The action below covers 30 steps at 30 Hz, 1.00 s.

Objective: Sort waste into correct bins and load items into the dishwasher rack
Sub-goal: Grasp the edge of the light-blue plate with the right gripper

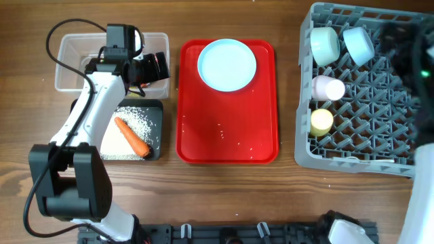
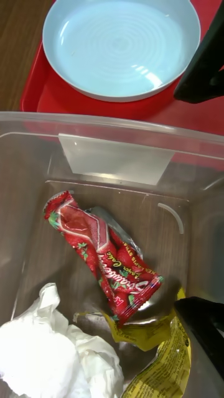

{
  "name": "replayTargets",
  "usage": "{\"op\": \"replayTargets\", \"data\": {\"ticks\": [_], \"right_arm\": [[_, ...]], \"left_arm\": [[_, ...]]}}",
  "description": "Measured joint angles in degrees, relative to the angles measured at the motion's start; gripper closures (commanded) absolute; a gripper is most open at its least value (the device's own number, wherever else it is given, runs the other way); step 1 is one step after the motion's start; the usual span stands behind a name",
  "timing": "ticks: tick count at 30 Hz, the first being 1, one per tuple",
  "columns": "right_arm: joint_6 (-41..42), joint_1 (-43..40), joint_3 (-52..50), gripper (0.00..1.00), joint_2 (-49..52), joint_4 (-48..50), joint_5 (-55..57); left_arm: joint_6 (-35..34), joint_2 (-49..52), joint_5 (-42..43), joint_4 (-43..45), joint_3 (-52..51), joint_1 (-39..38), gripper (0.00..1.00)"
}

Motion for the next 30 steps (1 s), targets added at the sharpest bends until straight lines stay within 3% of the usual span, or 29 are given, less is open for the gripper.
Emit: {"op": "replayTargets", "data": {"ticks": [2, 4, 7, 11, 13, 18, 19, 22, 25, 26, 30], "right_arm": [[-1.68, 10.69, 0.28, 0.00, 0.50, 4.90, -0.66], [-2.34, 23.30, 0.70, 0.00, 7.58, 5.95, 3.63], [-2.58, 32.61, 1.90, 0.00, 24.44, -1.92, 11.50], [-5.44, 33.92, 14.38, 0.00, 44.48, -18.84, 14.82], [-6.08, 34.69, 18.56, 0.14, 48.48, -18.21, 15.47], [9.07, 37.79, 19.10, 0.17, 49.48, -16.09, 27.78], [10.05, 38.12, 18.99, 0.19, 49.48, -16.00, 29.29], [12.20, 39.91, 16.04, 0.37, 49.83, -12.22, 33.46], [13.00, 40.17, 10.64, 0.38, 50.64, -6.64, 34.36], [13.00, 40.17, 9.40, 0.41, 51.04, -5.86, 34.51], [13.38, 40.17, 8.44, 0.74, 51.95, -2.27, 34.49]], "left_arm": [[-0.26, 0.00, 0.00, -0.02, 0.00, 0.00, 0.00], [-0.48, 0.00, 0.00, 0.00, 0.00, 0.00, 0.00], [-0.70, 0.00, 0.02, -0.22, 0.00, 0.00, 0.00], [-0.72, 0.00, 0.00, -1.07, 0.00, 0.00, 0.00], [-0.72, 0.00, 0.00, -1.14, 0.00, 0.00, 0.00], [-0.72, 0.00, 0.00, -1.36, 0.00, 0.00, 0.00], [-0.72, 0.00, 0.00, -1.57, 0.00, 0.00, 0.00], [-0.72, 0.00, 0.00, -1.81, 0.00, 0.00, 0.00], [-0.87, 0.00, 0.00, -1.88, 0.00, 0.00, 0.00], [-0.90, 0.00, 0.00, -1.99, 0.00, 0.00, 0.00], [-0.90, 0.00, 0.00, -3.04, 0.00, 0.00, 0.00]]}}
